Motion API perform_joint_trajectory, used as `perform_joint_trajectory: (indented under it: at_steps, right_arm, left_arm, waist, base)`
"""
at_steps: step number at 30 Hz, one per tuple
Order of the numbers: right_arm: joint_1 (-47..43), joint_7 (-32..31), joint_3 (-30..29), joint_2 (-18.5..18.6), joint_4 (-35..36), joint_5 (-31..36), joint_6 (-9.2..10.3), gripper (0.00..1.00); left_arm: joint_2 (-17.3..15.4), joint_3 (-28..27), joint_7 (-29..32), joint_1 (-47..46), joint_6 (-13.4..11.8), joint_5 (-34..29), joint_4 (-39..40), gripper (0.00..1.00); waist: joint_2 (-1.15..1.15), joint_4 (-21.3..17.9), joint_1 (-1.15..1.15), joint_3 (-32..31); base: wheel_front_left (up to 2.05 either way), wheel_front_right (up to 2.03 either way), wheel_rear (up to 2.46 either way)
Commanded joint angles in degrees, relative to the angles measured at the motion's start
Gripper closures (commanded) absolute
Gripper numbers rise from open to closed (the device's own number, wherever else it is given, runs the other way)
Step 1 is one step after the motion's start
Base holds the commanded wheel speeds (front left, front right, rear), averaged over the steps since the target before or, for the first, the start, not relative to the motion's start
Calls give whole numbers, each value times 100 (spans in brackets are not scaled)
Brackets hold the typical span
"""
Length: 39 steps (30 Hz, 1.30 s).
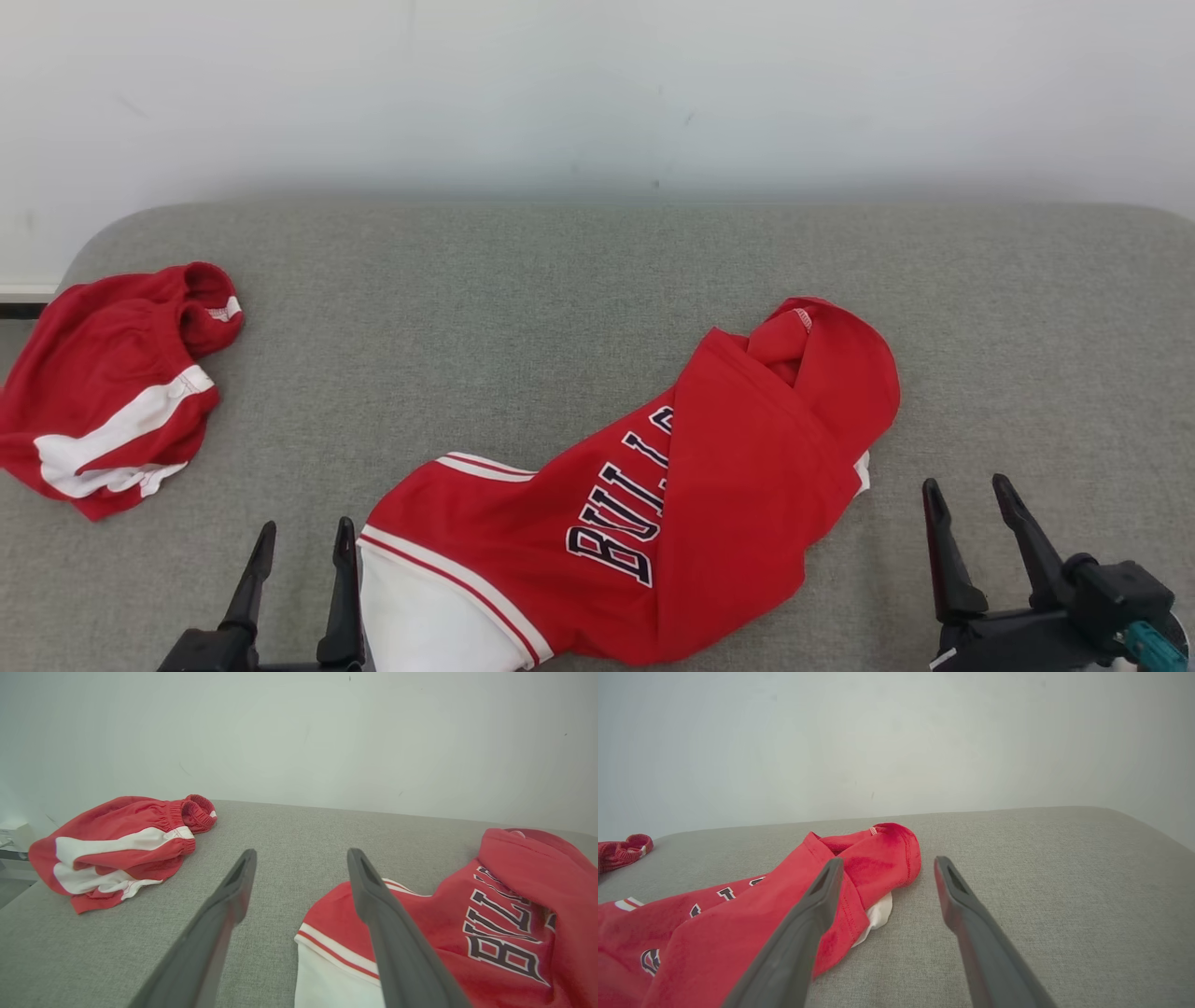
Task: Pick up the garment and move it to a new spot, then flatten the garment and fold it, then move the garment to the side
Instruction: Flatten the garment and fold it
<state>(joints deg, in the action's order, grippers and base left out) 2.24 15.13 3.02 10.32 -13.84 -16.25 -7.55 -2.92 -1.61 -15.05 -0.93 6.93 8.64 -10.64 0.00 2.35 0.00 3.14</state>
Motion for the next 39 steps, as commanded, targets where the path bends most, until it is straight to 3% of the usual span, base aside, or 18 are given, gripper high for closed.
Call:
perform_joint_trajectory:
  at_steps: [1,13,27,28,29,30,34,39]
  right_arm:
    - [133,2,104,69,-71,47,13,0]
    - [1467,-57,1016,491,-1592,-52,13,0]
    - [2521,-101,1709,634,-3435,-573,13,0]
    - [2565,-91,1778,635,-3494,-627,13,64]
    - [2602,-72,1846,643,-3515,-685,13,75]
    - [2603,-49,1906,649,-3541,-735,13,100]
    - [2539,2,2048,673,-3385,-878,13,100]
    - [2154,7,1781,684,-2464,-853,13,100]
  left_arm:
    - [4,40,-19,27,-28,-34,28,0]
    - [4,208,-19,-96,-40,47,20,0]
    - [5,296,-19,-268,-23,132,-69,0]
    - [5,296,-19,-268,-26,131,-69,0]
    - [5,293,-19,-271,-26,131,-66,0]
    - [5,278,-19,-264,-27,132,-65,0]
    - [5,232,-19,-197,-32,131,-99,0]
    - [5,205,-19,-109,-70,151,-96,0]
  waist:
    - [0,51,0,2]
    - [0,546,0,180]
    - [0,903,0,398]
    - [0,911,0,404]
    - [0,914,0,411]
    - [0,907,0,408]
    - [0,830,0,363]
    - [0,640,0,253]
  base:
    - [0,0,0]
    - [0,0,0]
    - [0,0,0]
    - [0,0,0]
    - [0,0,0]
    - [0,0,0]
    - [0,0,0]
    - [0,0,0]
